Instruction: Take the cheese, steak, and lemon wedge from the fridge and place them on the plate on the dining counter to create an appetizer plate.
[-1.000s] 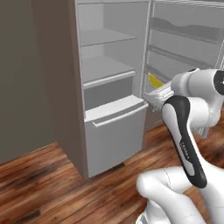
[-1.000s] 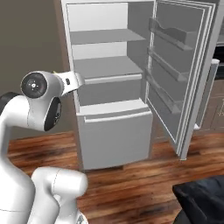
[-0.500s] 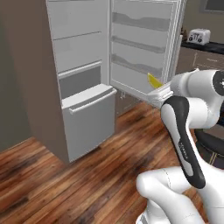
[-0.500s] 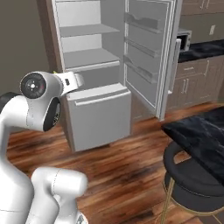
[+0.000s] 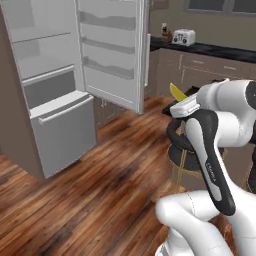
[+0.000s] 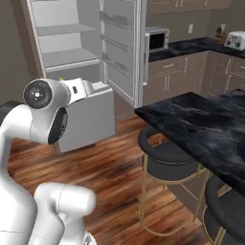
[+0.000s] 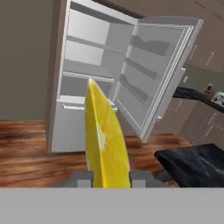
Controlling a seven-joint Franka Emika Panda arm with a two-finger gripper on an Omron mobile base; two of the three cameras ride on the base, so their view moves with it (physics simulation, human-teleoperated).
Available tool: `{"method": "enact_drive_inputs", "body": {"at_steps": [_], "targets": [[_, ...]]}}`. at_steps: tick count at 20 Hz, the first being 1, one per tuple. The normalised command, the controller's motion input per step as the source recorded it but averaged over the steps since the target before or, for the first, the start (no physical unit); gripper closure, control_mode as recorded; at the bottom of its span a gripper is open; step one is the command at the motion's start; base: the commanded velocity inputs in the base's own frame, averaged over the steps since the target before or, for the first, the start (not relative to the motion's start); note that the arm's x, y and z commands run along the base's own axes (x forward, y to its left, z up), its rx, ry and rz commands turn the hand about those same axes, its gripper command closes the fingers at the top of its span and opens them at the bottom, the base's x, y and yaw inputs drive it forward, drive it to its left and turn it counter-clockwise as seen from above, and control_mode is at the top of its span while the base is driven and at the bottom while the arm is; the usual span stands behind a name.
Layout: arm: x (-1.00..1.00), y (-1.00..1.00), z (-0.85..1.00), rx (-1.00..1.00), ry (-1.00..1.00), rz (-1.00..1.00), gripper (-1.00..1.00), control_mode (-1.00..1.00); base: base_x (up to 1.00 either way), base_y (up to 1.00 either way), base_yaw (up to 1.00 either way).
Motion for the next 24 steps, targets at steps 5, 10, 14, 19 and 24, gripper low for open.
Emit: {"method": "enact_drive_inputs", "body": {"at_steps": [5, 10, 14, 19, 24], "targets": [[0.00, 0.00, 0.00, 0.00, 0.00, 0.00, 1.00, 1.00, -0.26, -0.80, -0.29], [0.00, 0.00, 0.00, 0.00, 0.00, 0.00, 1.00, 1.00, -0.06, -0.71, -0.31], [0.00, 0.00, 0.00, 0.00, 0.00, 0.00, 1.00, 1.00, 0.01, -0.54, -0.32], [0.00, 0.00, 0.00, 0.00, 0.00, 0.00, 1.00, 1.00, 0.36, -0.31, -0.32], [0.00, 0.00, 0.00, 0.00, 0.00, 0.00, 1.00, 1.00, 0.59, -0.21, -0.34]]}}
